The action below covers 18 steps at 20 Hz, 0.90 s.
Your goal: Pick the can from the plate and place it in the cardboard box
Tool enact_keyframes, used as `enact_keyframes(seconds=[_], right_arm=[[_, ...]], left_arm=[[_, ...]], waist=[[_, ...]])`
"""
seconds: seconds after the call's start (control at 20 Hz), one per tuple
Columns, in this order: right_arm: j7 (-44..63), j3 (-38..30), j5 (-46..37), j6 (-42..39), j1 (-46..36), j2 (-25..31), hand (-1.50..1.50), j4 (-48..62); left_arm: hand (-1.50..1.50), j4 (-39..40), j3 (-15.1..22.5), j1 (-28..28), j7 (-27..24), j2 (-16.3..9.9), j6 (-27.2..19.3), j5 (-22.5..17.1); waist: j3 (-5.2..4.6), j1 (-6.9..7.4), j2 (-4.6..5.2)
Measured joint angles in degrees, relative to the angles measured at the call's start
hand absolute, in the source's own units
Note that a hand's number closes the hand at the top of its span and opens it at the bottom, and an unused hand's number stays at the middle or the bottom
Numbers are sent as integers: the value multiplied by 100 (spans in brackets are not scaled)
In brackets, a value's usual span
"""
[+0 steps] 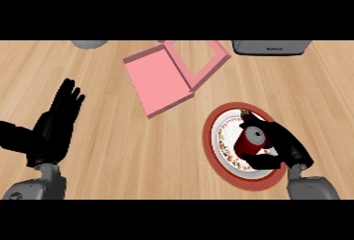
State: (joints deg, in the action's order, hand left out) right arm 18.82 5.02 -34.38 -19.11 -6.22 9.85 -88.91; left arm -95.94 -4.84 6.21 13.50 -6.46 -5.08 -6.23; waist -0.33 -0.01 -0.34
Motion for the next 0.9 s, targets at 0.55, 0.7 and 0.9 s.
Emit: enact_keyframes(seconds=[0.55, 0.7, 0.9], right_arm=[[33, 1016, -1155, 599, -377, -444, 150, -76], [411, 1858, -1594, 650, -982, -721, 150, 95], [919, 2705, -1922, 776, -1820, -885, 150, 420]], left_arm=[[0, 61, 18, 148, 55, 30, 68, -2], [0, 85, 195, 263, 63, 86, 162, 10], [0, 126, 403, 420, 86, 139, 282, 27]], waist=[[14, 156, 34], [-5, 561, 75], [-8, 971, 127]])
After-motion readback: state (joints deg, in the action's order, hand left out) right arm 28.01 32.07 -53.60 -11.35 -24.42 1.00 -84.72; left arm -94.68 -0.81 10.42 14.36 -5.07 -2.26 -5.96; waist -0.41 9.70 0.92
